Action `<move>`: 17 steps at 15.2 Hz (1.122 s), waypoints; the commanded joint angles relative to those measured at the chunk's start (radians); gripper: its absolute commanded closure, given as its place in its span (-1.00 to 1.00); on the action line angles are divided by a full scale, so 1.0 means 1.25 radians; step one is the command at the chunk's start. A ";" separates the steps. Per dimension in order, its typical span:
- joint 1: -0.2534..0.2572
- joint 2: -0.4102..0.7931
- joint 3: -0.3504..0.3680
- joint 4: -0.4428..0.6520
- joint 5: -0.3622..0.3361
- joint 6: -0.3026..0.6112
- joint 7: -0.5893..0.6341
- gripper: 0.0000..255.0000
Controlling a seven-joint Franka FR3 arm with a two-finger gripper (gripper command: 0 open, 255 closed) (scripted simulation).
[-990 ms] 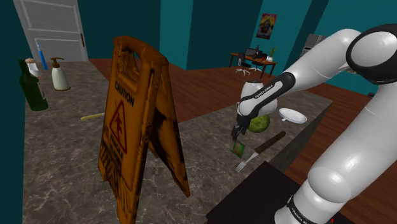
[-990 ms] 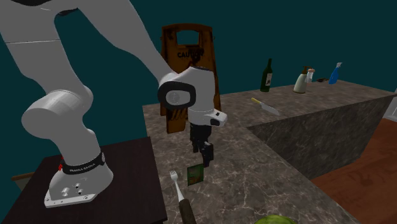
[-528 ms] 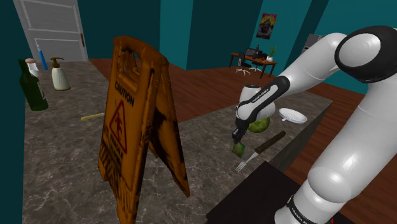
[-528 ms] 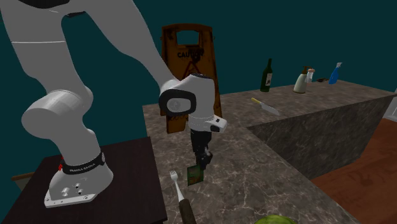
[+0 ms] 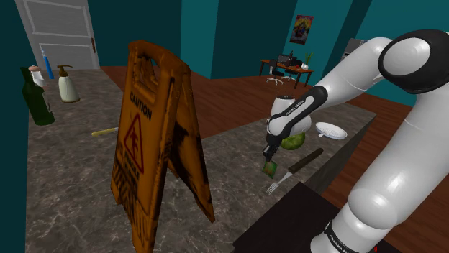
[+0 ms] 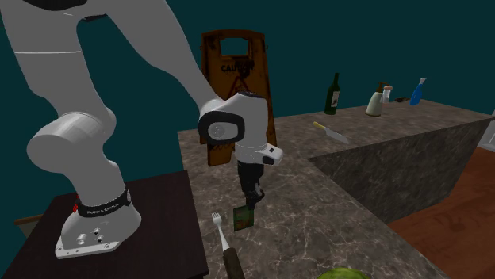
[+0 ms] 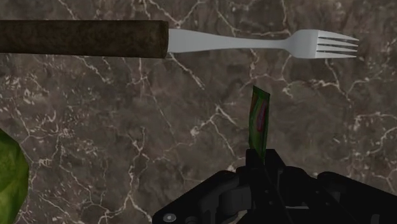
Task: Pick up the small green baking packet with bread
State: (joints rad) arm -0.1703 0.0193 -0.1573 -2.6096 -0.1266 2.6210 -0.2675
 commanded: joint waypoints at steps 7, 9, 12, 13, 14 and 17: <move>0.000 -0.077 0.001 0.010 -0.005 -0.088 0.000 1.00; 0.001 -0.098 0.002 0.015 -0.005 -0.113 -0.001 1.00; 0.001 -0.127 0.003 0.024 -0.006 -0.150 -0.002 1.00; 0.001 -0.136 0.003 0.027 -0.006 -0.163 -0.002 1.00; 0.001 -0.145 0.004 0.030 -0.006 -0.175 -0.002 1.00; 0.001 -0.155 0.004 0.035 -0.006 -0.190 -0.003 1.00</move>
